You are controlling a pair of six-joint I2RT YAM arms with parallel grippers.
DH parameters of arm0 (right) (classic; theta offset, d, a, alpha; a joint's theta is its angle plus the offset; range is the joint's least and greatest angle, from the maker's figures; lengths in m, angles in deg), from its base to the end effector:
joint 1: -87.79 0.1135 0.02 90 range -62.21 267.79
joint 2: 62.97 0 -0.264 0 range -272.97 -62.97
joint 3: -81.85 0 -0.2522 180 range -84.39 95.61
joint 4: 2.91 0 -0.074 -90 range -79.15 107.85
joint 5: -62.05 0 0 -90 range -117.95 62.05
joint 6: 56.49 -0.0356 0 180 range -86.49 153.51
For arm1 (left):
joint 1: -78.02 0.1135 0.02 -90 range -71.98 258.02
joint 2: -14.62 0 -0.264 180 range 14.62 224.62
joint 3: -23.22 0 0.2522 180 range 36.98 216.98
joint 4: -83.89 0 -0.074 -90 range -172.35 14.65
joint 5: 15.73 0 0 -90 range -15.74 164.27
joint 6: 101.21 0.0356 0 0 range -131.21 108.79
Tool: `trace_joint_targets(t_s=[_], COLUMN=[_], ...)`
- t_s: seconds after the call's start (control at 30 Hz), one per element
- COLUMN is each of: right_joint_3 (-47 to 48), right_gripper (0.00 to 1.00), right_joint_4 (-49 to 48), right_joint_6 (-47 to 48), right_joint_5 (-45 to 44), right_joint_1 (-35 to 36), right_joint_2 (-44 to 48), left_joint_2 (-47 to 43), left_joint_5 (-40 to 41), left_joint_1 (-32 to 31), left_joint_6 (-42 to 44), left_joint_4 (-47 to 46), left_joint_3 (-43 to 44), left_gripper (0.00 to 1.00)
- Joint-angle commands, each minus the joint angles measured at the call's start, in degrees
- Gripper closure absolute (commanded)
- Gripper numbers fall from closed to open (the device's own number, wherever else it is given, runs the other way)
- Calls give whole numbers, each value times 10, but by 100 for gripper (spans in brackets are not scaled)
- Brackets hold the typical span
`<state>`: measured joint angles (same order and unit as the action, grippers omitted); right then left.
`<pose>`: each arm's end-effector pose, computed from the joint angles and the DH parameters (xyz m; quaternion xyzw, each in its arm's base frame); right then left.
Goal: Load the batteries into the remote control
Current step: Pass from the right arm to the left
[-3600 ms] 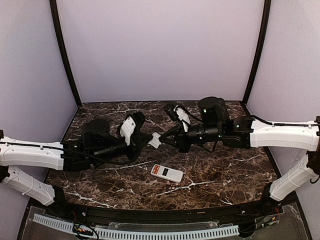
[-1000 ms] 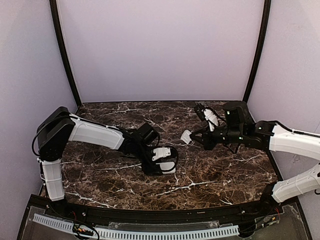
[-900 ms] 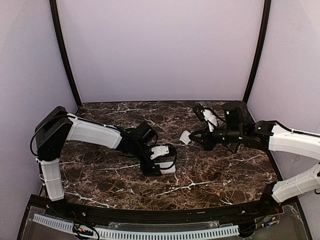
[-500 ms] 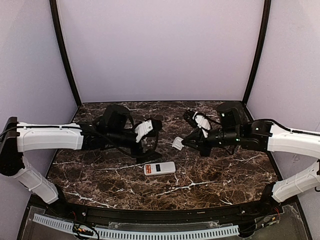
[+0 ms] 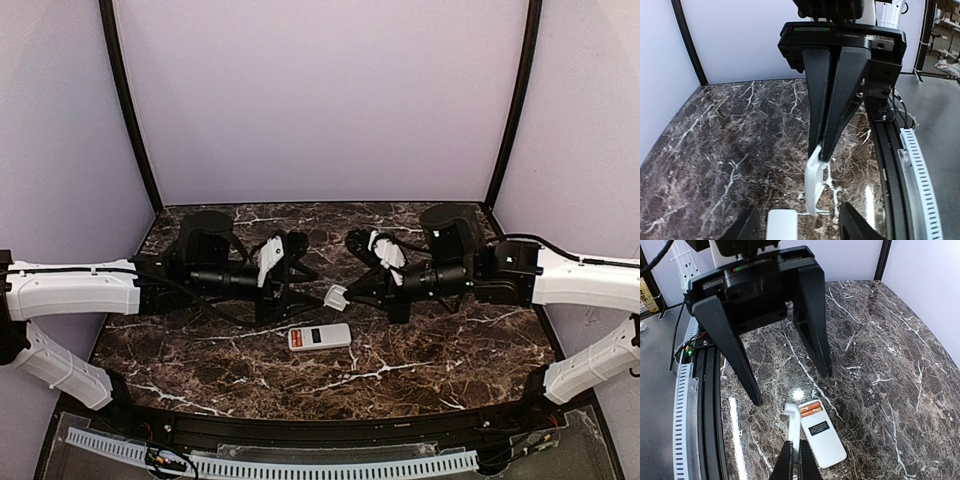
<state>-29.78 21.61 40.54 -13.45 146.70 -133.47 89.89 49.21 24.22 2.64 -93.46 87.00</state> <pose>0.1374 0.2451 0.3043 -0.5150 0.6722 0.3244 0.4214 0.1668 -0.2535 0.2926 0.5394 0.5654 -0.3658 0.5055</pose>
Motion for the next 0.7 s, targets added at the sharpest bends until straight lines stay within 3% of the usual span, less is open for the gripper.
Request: trace_joint_targets(t_s=[0.0, 0.4, 0.5, 0.57, 0.67], right_joint_3=[24, 32, 31, 30, 23], right_gripper=[100, 100, 100, 88, 57], right_joint_4=[3, 3, 3, 2, -4], right_joint_6=[10, 15, 16, 14, 2], right_joint_5=[5, 14, 19, 22, 36], right_joint_1=[16, 22, 21, 21, 21], right_joint_2=[-13, -20, -17, -13, 5], left_joint_2=[8, 27, 29, 27, 13], left_joint_5=[-3, -33, -31, -27, -10], left_joint_1=[-12, -26, -28, -29, -29], left_joint_6=[-2, 15, 20, 23, 35], left_joint_4=[-1, 20, 20, 20, 15], left_joint_3=[16, 30, 35, 35, 26], left_gripper=[51, 72, 85, 92, 99])
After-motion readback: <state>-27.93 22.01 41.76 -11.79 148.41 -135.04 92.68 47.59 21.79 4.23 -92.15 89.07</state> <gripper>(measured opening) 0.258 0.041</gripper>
